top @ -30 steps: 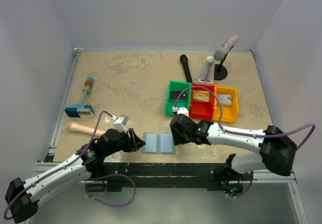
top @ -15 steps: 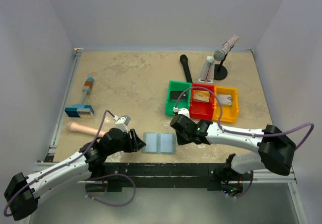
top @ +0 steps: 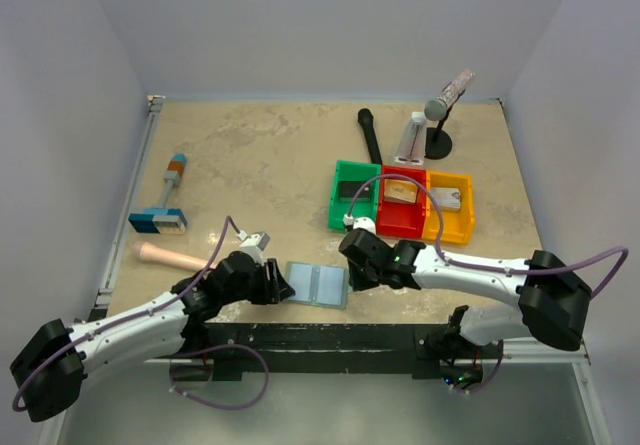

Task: Take the credit cards out of the card holder
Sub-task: Remove the credit card from the card holder.

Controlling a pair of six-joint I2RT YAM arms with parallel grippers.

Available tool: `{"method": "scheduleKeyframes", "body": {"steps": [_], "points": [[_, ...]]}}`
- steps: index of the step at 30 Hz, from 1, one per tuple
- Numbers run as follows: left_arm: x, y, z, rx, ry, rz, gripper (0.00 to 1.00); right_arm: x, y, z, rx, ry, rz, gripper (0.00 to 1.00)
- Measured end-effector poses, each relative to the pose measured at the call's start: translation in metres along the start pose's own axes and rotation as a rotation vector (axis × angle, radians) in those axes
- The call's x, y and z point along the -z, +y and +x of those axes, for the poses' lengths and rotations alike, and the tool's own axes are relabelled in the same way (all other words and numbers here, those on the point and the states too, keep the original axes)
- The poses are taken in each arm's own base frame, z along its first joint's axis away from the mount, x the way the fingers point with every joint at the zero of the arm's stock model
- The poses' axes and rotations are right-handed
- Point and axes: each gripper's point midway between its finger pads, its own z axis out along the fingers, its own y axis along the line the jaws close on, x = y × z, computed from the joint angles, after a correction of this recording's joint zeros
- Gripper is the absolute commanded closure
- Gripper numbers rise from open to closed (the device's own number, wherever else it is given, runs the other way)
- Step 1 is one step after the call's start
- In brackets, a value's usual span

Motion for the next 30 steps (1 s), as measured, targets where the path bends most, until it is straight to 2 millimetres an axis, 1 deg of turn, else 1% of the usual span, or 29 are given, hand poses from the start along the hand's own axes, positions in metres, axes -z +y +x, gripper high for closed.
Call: {"method": "scheduleKeyframes", "body": {"steps": [5, 12, 16, 19, 23, 27, 30], "points": [[-0.004, 0.000, 0.001, -0.010, 0.007, 0.000, 0.47, 0.000, 0.000, 0.001, -0.004, 0.003, -0.002, 1.00], [-0.004, -0.006, -0.004, -0.021, -0.007, 0.021, 0.48, 0.000, 0.000, 0.001, -0.004, 0.003, -0.002, 1.00], [-0.001, -0.013, -0.010, -0.022, -0.039, 0.047, 0.48, 0.000, 0.000, 0.001, -0.005, 0.003, -0.002, 1.00], [0.005, -0.017, -0.019, -0.024, -0.083, 0.064, 0.47, 0.000, 0.000, 0.001, -0.005, 0.003, -0.002, 1.00], [0.007, -0.020, -0.025, -0.023, -0.108, 0.067, 0.48, 0.000, 0.000, 0.001, -0.006, 0.003, -0.002, 1.00], [0.001, -0.015, -0.019, -0.025, -0.077, 0.040, 0.48, 0.000, 0.000, 0.001, -0.005, 0.004, -0.002, 1.00], [-0.005, -0.011, -0.010, -0.029, -0.034, 0.023, 0.48, 0.000, 0.001, 0.001, -0.005, 0.004, -0.003, 1.00]]}}
